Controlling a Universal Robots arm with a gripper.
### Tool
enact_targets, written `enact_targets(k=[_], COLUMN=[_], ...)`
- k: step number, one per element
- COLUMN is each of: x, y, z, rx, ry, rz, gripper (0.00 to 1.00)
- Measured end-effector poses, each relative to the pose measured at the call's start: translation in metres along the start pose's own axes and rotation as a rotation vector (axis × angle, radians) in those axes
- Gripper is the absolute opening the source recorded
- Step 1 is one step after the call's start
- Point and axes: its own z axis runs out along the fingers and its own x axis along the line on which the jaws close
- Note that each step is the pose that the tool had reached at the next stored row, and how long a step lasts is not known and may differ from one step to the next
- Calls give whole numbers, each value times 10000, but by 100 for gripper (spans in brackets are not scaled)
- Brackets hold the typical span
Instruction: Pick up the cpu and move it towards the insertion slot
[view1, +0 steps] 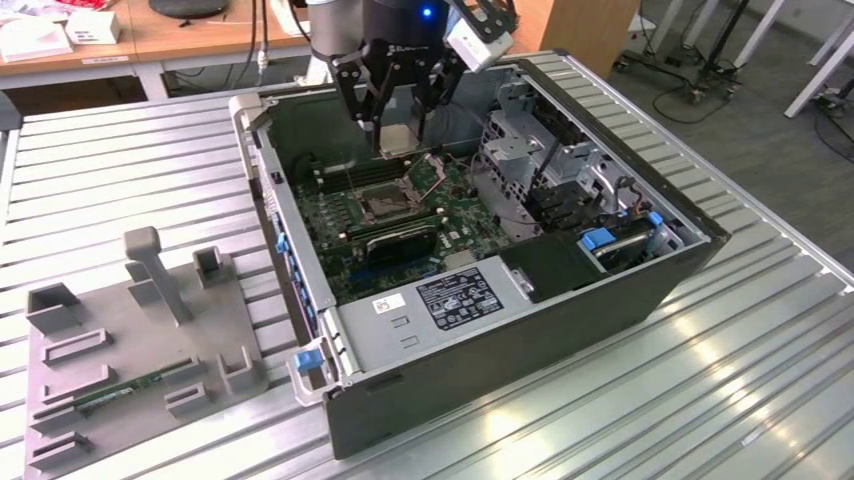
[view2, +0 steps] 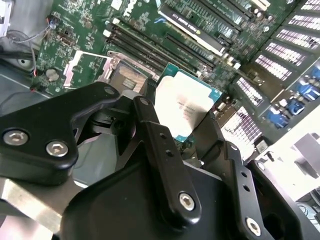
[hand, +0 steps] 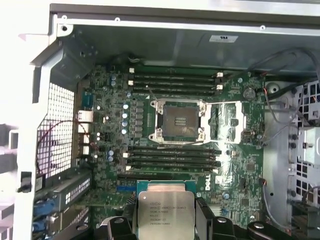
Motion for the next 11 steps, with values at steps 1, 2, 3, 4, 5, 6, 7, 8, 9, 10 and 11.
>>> enact_targets(k=[1,2,3,4,5,6,7,8,9,10,11], x=[-7,-13,-21,-30,-39,-49,-61,-70,-81,-92,-102], y=[16,31,44,58,71,83,96,107,119,131,142], z=[3,5,8,11,13,16,18,20,23,25,27], rx=[1,1,1,1,0,0,0,0,0,1,1], ry=[0,1,1,1,0,0,0,0,0,1,0], rz=[-1,-1,-2,-1,0,0,0,0,0,0,-1], gripper=[54,54,54,54,54,54,54,54,54,54,54])
